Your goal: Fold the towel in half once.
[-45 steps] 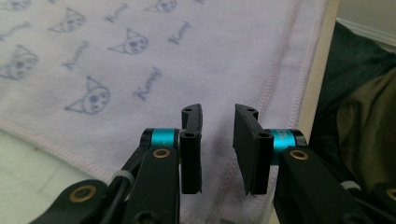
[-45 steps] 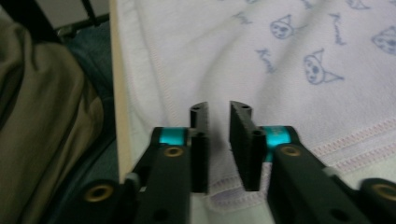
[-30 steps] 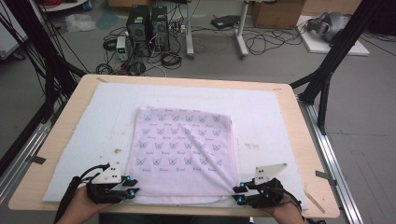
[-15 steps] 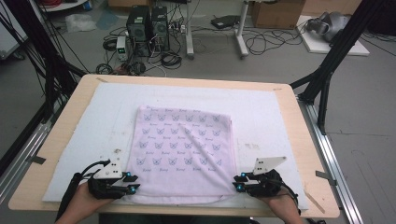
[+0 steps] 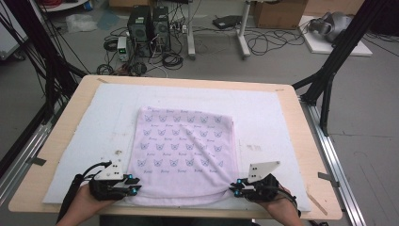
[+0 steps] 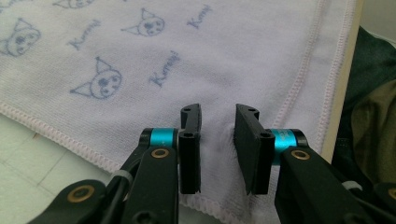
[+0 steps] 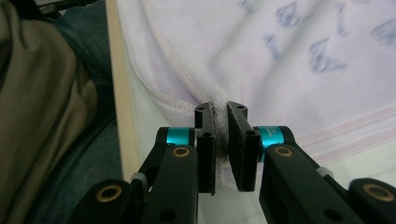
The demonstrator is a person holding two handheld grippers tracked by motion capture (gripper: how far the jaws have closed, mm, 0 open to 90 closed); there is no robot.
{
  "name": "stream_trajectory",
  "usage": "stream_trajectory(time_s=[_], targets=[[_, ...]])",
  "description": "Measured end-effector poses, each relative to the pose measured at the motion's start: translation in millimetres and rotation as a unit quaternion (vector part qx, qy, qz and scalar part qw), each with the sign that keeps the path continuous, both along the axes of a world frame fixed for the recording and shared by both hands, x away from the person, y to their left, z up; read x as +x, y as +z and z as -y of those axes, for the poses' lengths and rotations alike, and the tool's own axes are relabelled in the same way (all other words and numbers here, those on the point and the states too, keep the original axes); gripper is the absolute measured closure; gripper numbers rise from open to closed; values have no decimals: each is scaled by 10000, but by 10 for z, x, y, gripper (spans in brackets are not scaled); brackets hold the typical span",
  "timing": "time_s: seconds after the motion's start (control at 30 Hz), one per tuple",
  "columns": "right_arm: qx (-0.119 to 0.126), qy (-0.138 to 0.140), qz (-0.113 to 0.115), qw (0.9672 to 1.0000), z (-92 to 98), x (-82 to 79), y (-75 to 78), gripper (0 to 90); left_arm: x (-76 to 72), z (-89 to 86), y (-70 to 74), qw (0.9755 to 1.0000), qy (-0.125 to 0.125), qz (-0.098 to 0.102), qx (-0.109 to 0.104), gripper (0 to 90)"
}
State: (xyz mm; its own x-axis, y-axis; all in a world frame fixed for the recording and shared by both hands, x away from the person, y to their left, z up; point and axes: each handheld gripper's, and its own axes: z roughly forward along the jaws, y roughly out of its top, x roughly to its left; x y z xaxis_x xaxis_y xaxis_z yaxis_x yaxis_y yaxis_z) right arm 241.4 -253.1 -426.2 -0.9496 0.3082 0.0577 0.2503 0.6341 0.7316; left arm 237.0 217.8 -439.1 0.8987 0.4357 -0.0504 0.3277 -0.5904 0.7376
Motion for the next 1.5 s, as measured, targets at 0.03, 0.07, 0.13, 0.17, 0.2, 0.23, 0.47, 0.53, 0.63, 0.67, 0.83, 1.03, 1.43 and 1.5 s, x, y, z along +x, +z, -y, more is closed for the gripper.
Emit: stream_trajectory(time_s=[0.03,0.07,0.13,0.17,0.2,0.23,0.47,0.53,0.63,0.67,0.83,1.03,1.43,1.5], targets=[[-16,4,56,10000,-17,16,35,824,1,2,0,10000,-5,-9,-3,711],[-19,10,105,9999,-37,45,72,820,1,2,2,10000,-14,-8,9,711],[83,56,80,9999,-55,97,113,805,-3,0,0,10000,-13,6,1,709],[142,18,82,9999,-60,121,129,804,-6,-2,-3,10000,-7,7,-21,708],[150,9,86,9999,-68,140,134,797,-8,-5,-2,10000,-4,-3,-16,707],[183,17,46,9998,-73,162,131,793,-7,-8,-1,10000,-11,-6,-6,707],[364,-36,-113,9993,-41,252,133,791,-3,-9,-4,10000,-8,-24,-26,704],[273,28,-210,9994,-70,276,110,771,0,-6,-3,10000,-14,-25,-29,703],[565,70,-401,9976,-46,324,119,769,-16,-8,-4,10000,10,-15,-32,698],[624,90,-468,9969,-38,339,119,768,-14,-10,-4,10000,7,-14,-32,697],[450,34,-363,9983,-64,339,99,778,-9,-11,-7,10000,-6,-19,-40,697],[124,120,-259,9995,-108,252,-37,787,-18,-20,-4,10000,-11,-6,-29,694],[30,224,-309,9993,94,-158,-143,665,-66,-28,9,10000,-7,-24,5,655],[89,193,-321,9993,135,-176,-127,648,-72,-21,12,10000,-1,-30,22,639]])
